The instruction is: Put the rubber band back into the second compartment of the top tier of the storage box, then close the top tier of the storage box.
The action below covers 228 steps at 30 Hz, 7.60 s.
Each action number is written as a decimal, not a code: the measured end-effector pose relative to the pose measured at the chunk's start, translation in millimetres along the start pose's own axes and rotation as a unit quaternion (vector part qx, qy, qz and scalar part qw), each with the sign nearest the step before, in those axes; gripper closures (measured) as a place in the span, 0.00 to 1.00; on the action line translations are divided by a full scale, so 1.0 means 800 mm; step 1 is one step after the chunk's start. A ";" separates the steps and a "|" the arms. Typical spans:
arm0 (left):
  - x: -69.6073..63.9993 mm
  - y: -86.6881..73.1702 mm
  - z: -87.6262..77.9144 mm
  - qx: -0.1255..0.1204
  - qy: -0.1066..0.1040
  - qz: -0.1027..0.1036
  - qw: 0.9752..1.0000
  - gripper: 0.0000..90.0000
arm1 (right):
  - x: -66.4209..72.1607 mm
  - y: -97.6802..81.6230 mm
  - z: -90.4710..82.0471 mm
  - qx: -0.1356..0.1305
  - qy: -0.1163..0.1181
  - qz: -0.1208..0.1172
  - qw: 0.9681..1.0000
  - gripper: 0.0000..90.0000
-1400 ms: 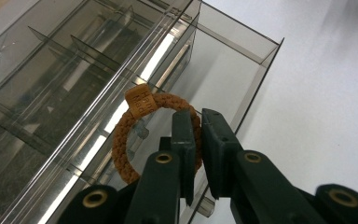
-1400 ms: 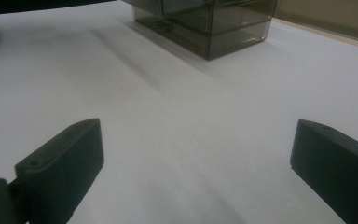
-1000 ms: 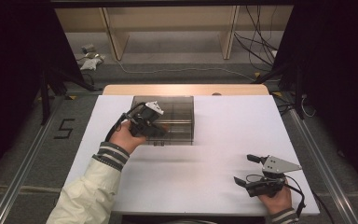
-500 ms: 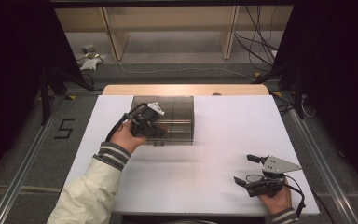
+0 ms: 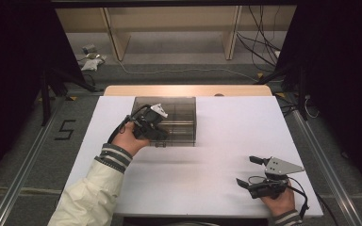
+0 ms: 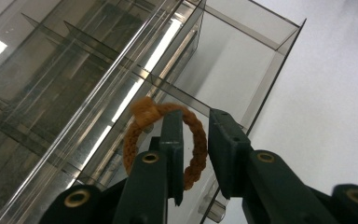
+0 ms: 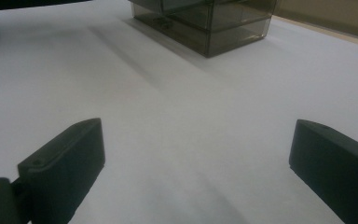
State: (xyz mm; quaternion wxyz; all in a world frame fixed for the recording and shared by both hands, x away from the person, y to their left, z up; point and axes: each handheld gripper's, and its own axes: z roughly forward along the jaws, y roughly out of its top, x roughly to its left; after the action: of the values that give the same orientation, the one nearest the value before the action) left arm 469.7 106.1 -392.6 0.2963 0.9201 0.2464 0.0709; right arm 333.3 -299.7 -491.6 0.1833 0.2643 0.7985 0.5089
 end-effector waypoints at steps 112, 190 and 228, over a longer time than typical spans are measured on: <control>-0.011 -0.045 -0.014 0.082 0.037 0.061 0.994 0.98 | 0.001 0.000 0.002 0.005 0.000 -0.001 1.000 0.05; 0.008 -0.028 -0.027 -0.048 0.052 -0.013 0.997 0.39 | 0.001 0.001 0.003 0.006 0.008 -0.004 1.000 0.05; -0.041 -0.174 -0.046 -0.292 0.011 -0.058 0.955 0.00 | 0.001 0.001 0.006 0.015 0.005 -0.002 1.000 0.05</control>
State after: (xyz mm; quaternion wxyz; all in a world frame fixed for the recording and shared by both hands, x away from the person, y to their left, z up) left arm 373.7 206.2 -442.8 0.5529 0.7766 0.2711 0.1326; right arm 336.1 -295.5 -493.1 0.1764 0.2633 0.8074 0.4976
